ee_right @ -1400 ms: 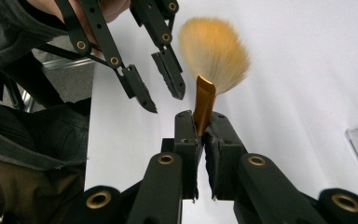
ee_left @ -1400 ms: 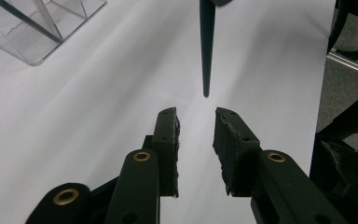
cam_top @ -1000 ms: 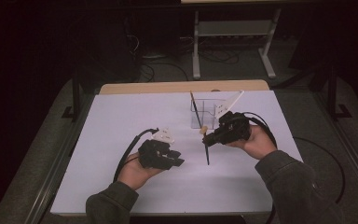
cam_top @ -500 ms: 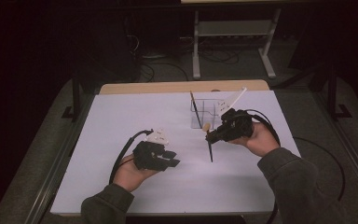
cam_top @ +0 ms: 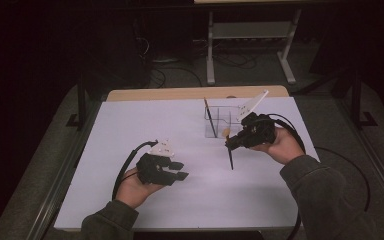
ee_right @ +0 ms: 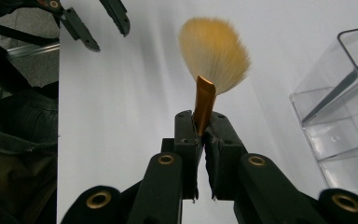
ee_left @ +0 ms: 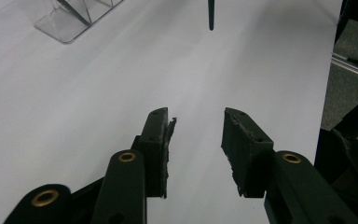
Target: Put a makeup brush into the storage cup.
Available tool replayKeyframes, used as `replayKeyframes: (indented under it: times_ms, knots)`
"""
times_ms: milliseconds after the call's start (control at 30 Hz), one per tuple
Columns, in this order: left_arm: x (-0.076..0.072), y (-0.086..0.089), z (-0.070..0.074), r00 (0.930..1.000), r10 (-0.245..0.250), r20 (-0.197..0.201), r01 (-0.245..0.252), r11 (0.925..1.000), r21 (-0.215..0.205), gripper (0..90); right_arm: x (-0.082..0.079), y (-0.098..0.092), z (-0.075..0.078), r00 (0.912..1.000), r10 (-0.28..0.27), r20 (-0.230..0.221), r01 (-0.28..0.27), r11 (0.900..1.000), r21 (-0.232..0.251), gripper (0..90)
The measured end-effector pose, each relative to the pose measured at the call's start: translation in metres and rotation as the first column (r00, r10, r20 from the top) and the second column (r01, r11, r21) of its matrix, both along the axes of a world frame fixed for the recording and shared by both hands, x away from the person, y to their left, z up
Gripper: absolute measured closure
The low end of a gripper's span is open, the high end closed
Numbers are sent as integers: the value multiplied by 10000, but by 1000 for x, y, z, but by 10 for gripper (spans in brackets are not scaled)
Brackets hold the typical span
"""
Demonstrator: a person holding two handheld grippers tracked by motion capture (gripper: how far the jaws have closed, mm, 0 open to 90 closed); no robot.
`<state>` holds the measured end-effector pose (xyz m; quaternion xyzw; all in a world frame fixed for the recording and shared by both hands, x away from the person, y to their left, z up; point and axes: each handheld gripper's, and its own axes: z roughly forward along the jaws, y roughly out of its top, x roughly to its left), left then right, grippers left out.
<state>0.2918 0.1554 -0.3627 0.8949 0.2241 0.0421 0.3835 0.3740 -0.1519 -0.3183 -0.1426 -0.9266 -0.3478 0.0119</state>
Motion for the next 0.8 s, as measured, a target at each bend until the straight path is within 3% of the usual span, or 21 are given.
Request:
replayKeyframes:
  times_ms: [800]
  knots:
    - [-10, 27, -11, 9991, 414, 31, -413, 9985, -372, 505, 15, -7, 1, 9990, -441, 92, 444, 9983, -383, 829]
